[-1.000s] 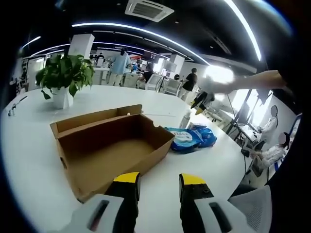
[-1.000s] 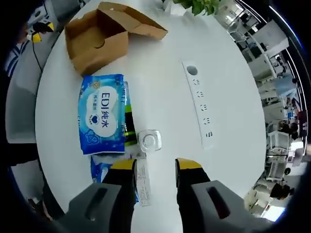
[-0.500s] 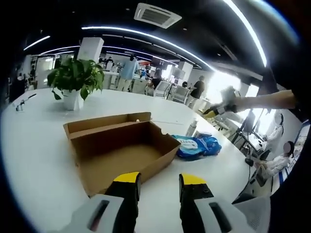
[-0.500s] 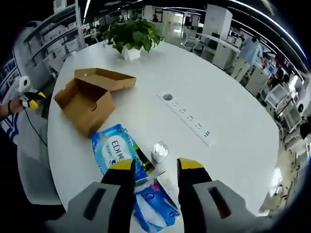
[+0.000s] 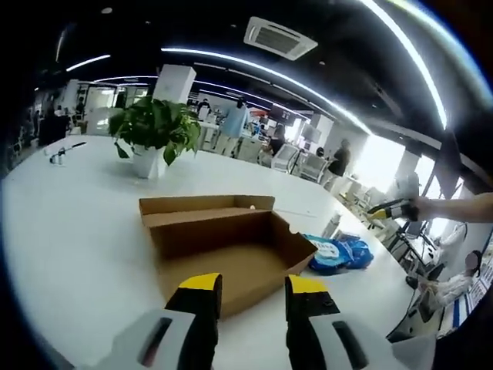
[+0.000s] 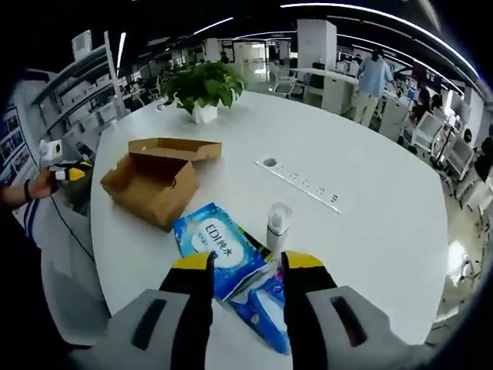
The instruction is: Operate the shoe box by opening the lid, removing the specified soft item, and placing it in the target area until the item is outside and the box remains undamaged.
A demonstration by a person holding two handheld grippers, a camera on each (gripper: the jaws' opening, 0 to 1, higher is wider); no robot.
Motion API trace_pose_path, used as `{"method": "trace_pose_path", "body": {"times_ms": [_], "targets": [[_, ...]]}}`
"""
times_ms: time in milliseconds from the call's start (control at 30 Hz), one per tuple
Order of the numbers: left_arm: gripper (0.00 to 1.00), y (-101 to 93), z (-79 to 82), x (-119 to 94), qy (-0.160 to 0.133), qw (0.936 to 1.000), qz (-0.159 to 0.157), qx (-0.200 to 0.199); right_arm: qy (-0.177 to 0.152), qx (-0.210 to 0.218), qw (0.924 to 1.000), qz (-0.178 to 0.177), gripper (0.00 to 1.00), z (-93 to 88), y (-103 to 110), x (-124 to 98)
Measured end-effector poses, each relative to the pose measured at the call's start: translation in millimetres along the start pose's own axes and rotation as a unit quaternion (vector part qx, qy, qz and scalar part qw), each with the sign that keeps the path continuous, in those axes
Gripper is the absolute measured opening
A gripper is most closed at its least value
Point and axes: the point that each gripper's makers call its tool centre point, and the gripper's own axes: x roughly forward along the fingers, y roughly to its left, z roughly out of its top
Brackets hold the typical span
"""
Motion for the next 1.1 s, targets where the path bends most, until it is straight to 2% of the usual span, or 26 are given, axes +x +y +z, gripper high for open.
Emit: {"method": "trace_pose_path", "body": {"times_ms": [167,300,467,567,633,700,867,1100], "targets": [[0.32,24.7,0.6,2.7,0.001,0.9992,0.039,-0.01,-0.018,0.021,0.9996,0.001,0.32,-13.4,19.7,-10.8],[0.33,40.5,-0.5,4.4,0.004,0.9977,0.066,-0.015,-0.031,0.027,0.999,0.019,0.33,-24.5,42.9,-19.5],[0.32,54.2,-5.7,7.4,0.013,0.9962,0.085,-0.016,-0.037,0.035,0.9983,0.03,0.33,-39.8,66.1,-28.4],[0.32,67.1,-15.3,9.8,0.029,0.9931,0.107,-0.038,-0.042,0.04,0.9978,0.032,0.33,-47.8,78.6,-32.8],[0.32,74.6,-22.2,11.1,0.033,0.9897,0.118,-0.075,-0.046,0.045,0.9974,0.033,0.33,-53.1,86.2,-35.7],[0.32,79.4,-23.4,12.6,0.028,0.9888,0.117,-0.088,-0.053,0.054,0.9966,0.033,0.33,-57.2,92.8,-39.3],[0.32,81.8,-29.1,17.5,0.039,0.9886,0.117,-0.086,-0.062,0.062,0.9956,0.033,0.33,-67.6,108.0,-46.8],[0.32,84.2,-37.7,27.9,0.056,0.9882,0.115,-0.084,-0.072,0.085,0.9934,0.025,0.33,-81.4,117.0,-53.9]]}}
